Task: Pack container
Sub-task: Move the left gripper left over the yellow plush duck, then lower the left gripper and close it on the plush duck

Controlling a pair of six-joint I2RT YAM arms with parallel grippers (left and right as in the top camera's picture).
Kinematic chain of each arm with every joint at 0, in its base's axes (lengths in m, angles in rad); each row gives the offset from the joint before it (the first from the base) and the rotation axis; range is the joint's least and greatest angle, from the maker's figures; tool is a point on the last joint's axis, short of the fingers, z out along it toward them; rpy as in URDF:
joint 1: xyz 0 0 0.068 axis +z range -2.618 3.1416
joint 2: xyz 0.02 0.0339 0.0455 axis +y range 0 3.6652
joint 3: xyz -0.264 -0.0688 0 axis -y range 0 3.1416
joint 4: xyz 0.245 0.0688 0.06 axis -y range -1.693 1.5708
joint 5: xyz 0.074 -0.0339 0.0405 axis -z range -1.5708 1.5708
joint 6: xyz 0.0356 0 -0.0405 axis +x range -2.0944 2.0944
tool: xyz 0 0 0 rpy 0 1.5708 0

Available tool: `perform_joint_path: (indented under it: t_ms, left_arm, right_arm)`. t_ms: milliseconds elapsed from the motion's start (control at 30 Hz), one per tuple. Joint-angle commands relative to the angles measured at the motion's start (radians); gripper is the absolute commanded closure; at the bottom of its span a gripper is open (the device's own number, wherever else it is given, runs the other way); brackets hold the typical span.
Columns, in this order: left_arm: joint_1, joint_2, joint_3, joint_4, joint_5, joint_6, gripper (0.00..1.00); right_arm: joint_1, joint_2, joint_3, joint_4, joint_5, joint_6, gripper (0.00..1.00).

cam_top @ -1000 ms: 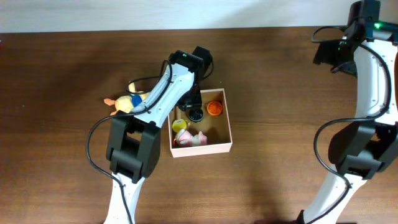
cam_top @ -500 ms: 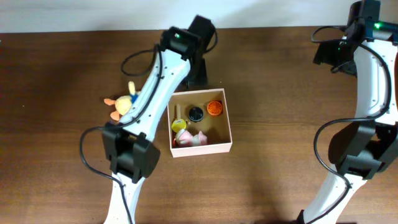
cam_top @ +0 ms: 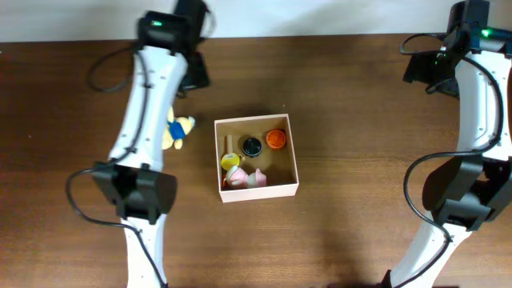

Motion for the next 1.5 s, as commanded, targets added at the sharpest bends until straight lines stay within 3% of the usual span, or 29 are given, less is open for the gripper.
perform_joint_path:
  t_ms: [0,167,467,667,800,1267,1467]
  left_arm:
    - [0.048,0.01,-0.021,-0.003,-0.022,0.171,0.28]
    - [0.119,0.011,-0.186,0.047,-0.013,0.335,0.23]
    - [0.139,0.011,-0.475,0.198,0.011,0.46,0.25]
    - [0.14,0.011,-0.525,0.281,0.014,0.576,0.25]
    - [0.14,0.011,-0.528,0.344,0.098,0.693,0.24]
    - [0.14,0.011,-0.567,0.415,0.118,0.703,0.25]
    - [0.145,0.011,-0.578,0.274,0.24,0.725,0.39]
  right_arm:
    - [0.001,-0.014,-0.002,0.0,0.002,0.013,0.01]
    - [0.001,-0.014,-0.002,0.0,0.002,0.013,0.01]
    - [0.001,-0.014,-0.002,0.0,0.002,0.013,0.01]
    - [0.001,-0.014,-0.002,0.0,0.002,0.013,0.01]
    - [0.001,-0.014,-0.002,0.0,0.002,0.013,0.01]
    - [0.001,-0.014,-0.002,0.0,0.002,0.013,0.01]
    - [0.001,-0.014,-0.002,0.0,0.002,0.013,0.01]
